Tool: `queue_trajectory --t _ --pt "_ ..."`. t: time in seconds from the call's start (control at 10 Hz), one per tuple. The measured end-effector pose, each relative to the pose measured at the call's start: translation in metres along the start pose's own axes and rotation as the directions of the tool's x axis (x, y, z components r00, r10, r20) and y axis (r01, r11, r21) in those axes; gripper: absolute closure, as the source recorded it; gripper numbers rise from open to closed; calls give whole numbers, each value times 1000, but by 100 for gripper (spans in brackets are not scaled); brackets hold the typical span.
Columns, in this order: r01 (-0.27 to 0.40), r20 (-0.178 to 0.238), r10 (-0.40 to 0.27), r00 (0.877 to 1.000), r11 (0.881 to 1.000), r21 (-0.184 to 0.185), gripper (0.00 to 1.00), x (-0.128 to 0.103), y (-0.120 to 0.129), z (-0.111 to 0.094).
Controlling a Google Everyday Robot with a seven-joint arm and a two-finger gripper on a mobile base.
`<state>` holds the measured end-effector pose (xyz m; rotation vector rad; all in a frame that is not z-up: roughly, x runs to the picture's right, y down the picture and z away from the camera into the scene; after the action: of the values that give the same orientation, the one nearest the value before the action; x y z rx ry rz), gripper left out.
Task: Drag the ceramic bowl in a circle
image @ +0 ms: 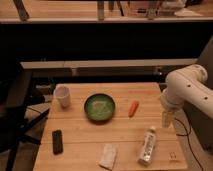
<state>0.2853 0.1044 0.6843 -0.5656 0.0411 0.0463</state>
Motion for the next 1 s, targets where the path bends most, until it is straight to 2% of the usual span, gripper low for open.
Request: queue_trajectory --t 0.5,0.7,1.0 --pt "0 0 0 1000 1000 0 20 0 0 0" --pt "20 -16 -20 1000 1000 7 20 -3 -2 1" --pt "110 -46 -109 993 994 19 20 -47 -13 4"
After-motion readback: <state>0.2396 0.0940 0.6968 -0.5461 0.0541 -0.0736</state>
